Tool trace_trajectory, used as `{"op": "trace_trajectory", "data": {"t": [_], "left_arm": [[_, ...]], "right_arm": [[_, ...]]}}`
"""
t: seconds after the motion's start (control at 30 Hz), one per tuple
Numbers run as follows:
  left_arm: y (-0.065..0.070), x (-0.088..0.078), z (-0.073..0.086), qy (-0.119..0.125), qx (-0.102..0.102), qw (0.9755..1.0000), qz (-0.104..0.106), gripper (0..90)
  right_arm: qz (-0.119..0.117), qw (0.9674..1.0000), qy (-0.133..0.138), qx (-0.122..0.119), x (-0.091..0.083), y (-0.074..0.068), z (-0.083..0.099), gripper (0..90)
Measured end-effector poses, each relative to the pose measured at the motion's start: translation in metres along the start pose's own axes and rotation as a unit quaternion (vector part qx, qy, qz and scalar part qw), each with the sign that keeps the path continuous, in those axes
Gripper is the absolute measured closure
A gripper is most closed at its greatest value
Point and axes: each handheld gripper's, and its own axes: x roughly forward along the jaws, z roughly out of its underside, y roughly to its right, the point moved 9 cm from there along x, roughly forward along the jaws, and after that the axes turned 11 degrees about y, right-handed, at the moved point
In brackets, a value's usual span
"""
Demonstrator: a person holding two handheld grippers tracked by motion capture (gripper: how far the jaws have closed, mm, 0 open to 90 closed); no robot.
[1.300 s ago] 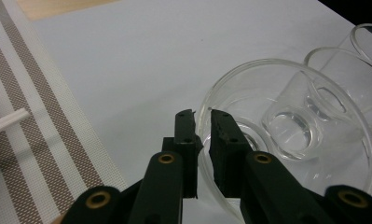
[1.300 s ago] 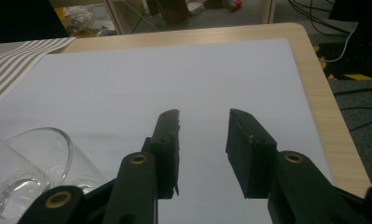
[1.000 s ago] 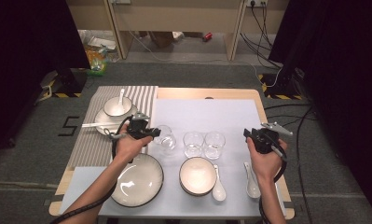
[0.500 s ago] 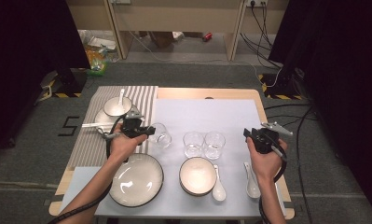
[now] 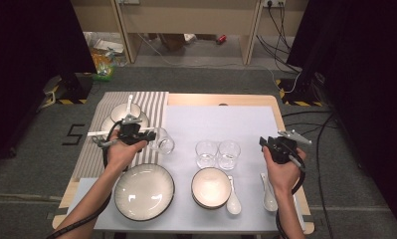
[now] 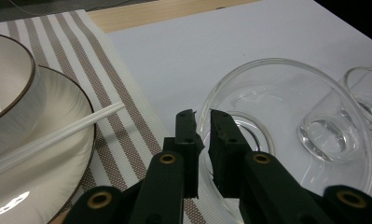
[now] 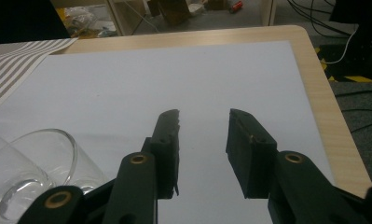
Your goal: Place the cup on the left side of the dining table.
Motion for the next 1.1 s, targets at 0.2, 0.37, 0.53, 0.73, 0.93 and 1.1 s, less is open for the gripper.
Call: {"op": "trace_trajectory", "data": {"t": [0.2,0.37,0.53,0.73,0.93,1.1], "left_arm": [[-0.008,-0.004,0.000,0.003,-0.003,1.0000,-0.008,81.9],[-0.016,-0.008,0.000,0.002,-0.006,0.9999,-0.016,82.0],[-0.021,-0.013,-0.001,0.006,-0.010,0.9997,-0.021,82.0],[-0.027,-0.017,-0.001,0.008,-0.011,0.9995,-0.027,82.1],[-0.033,-0.020,0.000,0.007,-0.013,0.9993,-0.034,82.5],[-0.037,-0.023,0.001,0.005,-0.013,0.9992,-0.038,83.0]], "right_arm": [[0.001,1.0000,-0.001,-0.001,0.000,0.000,0.000,64.5],[0.000,1.0000,0.000,-0.001,0.000,0.000,0.000,64.5],[0.000,1.0000,-0.001,-0.002,0.001,-0.001,0.001,64.5],[-0.001,1.0000,-0.001,-0.002,0.001,-0.002,0.001,64.5],[0.000,1.0000,-0.001,0.001,0.000,-0.001,0.001,64.6],[0.000,1.0000,-0.001,0.000,0.000,-0.001,0.000,64.5]]}}
